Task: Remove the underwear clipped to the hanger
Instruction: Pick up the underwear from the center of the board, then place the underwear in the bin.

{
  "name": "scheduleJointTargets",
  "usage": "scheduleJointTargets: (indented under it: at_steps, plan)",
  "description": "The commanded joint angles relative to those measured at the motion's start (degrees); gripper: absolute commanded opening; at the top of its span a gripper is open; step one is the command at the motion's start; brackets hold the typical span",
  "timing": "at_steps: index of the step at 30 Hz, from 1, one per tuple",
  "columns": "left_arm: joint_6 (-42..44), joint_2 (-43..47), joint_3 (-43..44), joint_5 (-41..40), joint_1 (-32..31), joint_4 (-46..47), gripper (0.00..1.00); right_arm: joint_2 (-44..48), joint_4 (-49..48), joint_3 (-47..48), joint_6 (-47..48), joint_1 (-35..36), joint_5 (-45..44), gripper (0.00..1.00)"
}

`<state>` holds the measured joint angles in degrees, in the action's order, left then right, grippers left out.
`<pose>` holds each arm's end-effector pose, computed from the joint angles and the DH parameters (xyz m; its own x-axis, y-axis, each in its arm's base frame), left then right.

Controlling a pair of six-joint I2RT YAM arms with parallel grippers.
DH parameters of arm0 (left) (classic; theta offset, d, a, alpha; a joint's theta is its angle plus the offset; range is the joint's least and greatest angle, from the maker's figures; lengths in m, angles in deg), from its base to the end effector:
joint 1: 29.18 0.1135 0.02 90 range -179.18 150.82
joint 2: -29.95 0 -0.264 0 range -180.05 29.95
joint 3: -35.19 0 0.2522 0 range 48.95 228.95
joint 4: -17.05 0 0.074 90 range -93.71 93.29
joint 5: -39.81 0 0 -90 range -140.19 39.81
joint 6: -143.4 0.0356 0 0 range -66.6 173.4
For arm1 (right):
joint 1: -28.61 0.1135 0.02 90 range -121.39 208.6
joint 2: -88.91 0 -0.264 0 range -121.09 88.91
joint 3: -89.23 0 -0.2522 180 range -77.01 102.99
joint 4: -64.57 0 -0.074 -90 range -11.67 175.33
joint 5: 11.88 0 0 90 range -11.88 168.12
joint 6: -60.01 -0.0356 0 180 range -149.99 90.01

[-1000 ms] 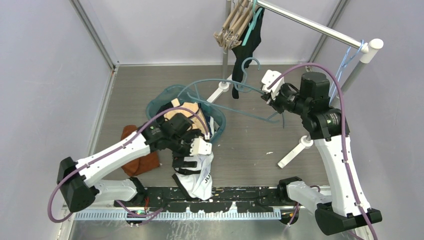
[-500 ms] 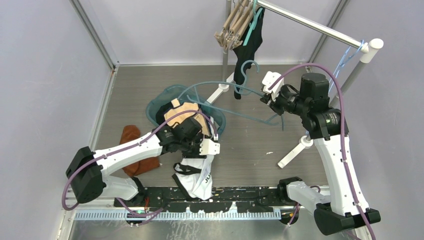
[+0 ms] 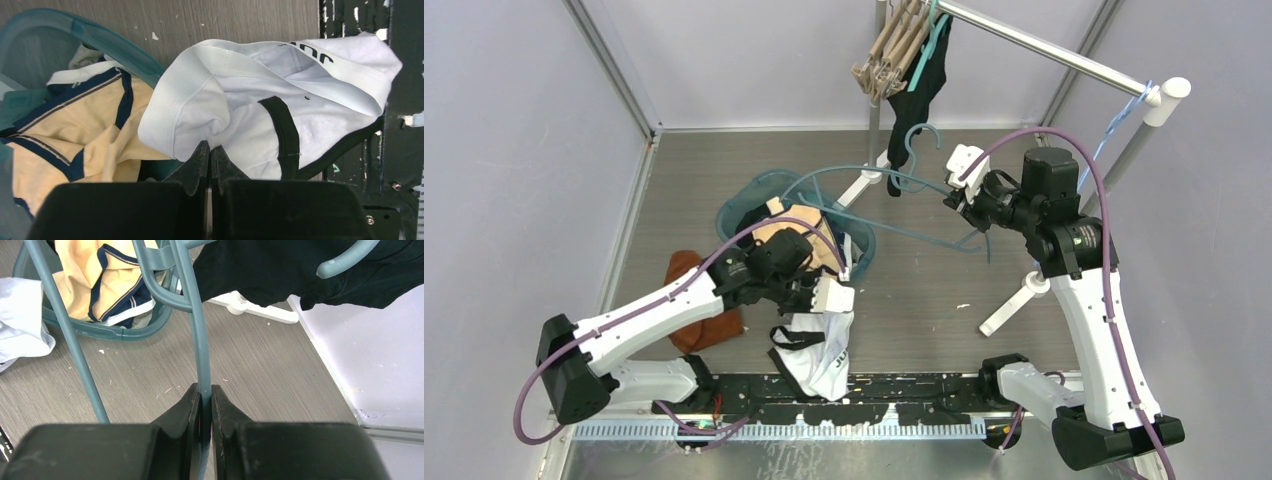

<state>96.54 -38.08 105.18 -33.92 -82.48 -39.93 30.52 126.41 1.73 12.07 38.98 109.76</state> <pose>0.1326 -0.1946 0.2783 0.2346 0.7836 -0.5753 0.9665 -0.1246 0.2245 0.1764 0.0513 0.4312 0.0688 -0.5672 -0.8207 -0.7595 0.5036 -0.4117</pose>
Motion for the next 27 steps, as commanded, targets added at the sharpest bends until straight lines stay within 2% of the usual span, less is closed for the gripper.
scheduleJointTargets:
  at_steps: [1,4,8,14,17,21,27]
  plan:
    - [1.6,2.9,8.4,3.9,-0.3,-7.8,0.00,0.8,-3.3,0.6,-1.4,-0.3,-0.4,0.01]
    - [0.9,4.0,15.1,3.2,-0.3,-11.6,0.00,0.2,-3.8,1.2,-3.6,-0.7,-0.9,0.01]
    - [-1.6,5.3,25.2,-2.6,-0.3,-10.6,0.00,-0.3,-3.9,2.2,-4.7,-1.1,0.5,0.01]
    - [-4.8,2.2,41.6,-9.8,-0.3,-13.4,0.00,-1.0,-4.0,2.7,-5.3,-1.2,0.4,0.01]
    - [-5.8,0.6,47.1,-13.8,-0.3,-13.0,0.00,-1.2,-4.5,2.8,-5.9,-1.5,0.6,0.01]
    - [-4.8,-0.7,46.8,-20.3,-0.3,-8.5,0.00,-1.6,-4.6,3.2,-6.3,-1.8,1.2,0.01]
    - [1.9,-1.9,36.4,-29.8,-0.4,0.6,0.00,-1.7,-4.8,3.3,-7.0,-2.1,0.8,0.01]
